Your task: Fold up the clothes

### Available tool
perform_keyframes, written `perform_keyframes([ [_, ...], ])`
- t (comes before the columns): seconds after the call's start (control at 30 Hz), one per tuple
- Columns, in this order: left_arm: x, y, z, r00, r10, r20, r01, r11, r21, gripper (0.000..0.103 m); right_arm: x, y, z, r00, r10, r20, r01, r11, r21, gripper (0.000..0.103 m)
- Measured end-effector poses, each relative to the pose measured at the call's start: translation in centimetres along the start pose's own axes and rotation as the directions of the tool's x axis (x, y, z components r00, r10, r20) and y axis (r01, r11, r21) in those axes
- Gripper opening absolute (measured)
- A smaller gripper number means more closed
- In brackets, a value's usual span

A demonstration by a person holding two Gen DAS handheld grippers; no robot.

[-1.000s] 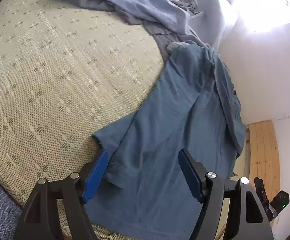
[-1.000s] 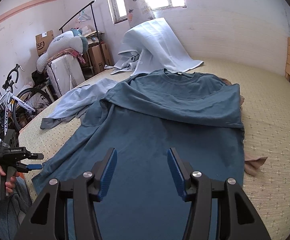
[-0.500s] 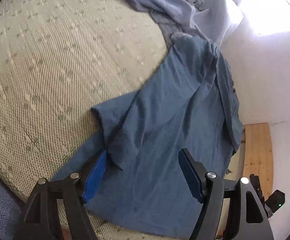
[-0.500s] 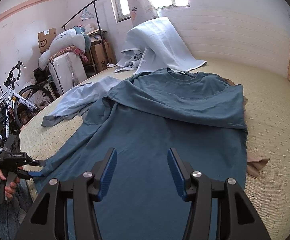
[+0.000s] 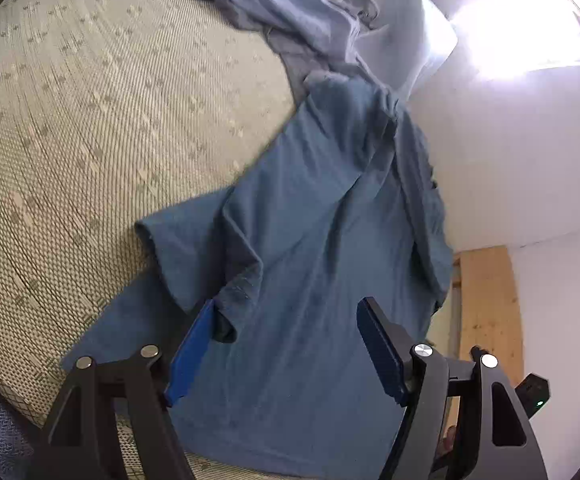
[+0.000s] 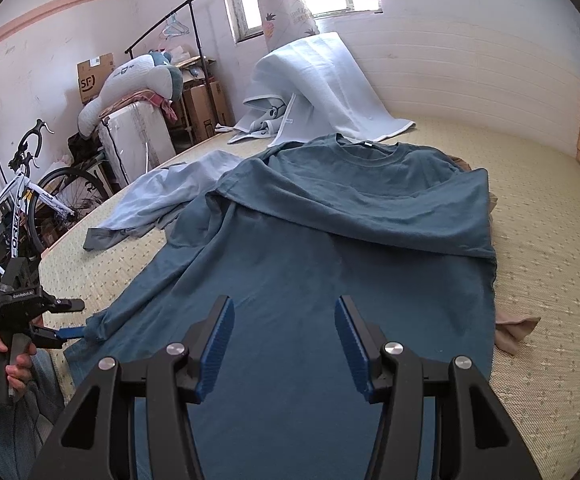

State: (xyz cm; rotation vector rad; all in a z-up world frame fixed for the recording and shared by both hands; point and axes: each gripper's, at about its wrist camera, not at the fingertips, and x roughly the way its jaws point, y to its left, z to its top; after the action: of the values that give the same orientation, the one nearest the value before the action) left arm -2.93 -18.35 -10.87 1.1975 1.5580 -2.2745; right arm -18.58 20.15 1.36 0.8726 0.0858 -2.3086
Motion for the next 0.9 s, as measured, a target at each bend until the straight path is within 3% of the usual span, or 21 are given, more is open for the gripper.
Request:
perform_keyframes([
  [0.13, 0.3, 0.4, -0.5, 0.999, 0.043, -0.026, -0.043, 0.999, -0.013, 0.076, 0.0, 0.0, 0.0, 1.000, 0.001, -0.001, -0.001, 1.000, -0.001, 0.056],
  [0.47, 0.7, 0.6, -1.0, 0.998, -0.022, -0.055, 0.019, 0.999, -0.046, 0.076, 0.1, 0.2, -0.1, 1.000, 0.009, -0.005, -0.009, 1.000, -0.009, 0.056],
  [0.53, 0.7, 0.2, -1.1, 0.999, -0.016, -0.050, 0.015, 1.000, -0.027, 0.076, 0.1, 0.2, -0.2, 1.000, 0.010, -0.006, -0.010, 1.000, -0.011, 0.056],
  [0.73, -1.6, -0.2, -0.1, 0.997, -0.028, 0.072, 0.029, 1.000, -0.006, 0.076, 0.3, 0.2, -0.2, 1.000, 0.009, -0.009, -0.009, 1.000, -0.012, 0.056],
  [0.9, -1.5, -0.1, 0.1, 0.995, -0.064, 0.076, 0.065, 0.998, -0.007, 0.076, 0.3, 0.2, -0.2, 1.000, 0.008, -0.012, -0.009, 1.000, -0.016, 0.056],
])
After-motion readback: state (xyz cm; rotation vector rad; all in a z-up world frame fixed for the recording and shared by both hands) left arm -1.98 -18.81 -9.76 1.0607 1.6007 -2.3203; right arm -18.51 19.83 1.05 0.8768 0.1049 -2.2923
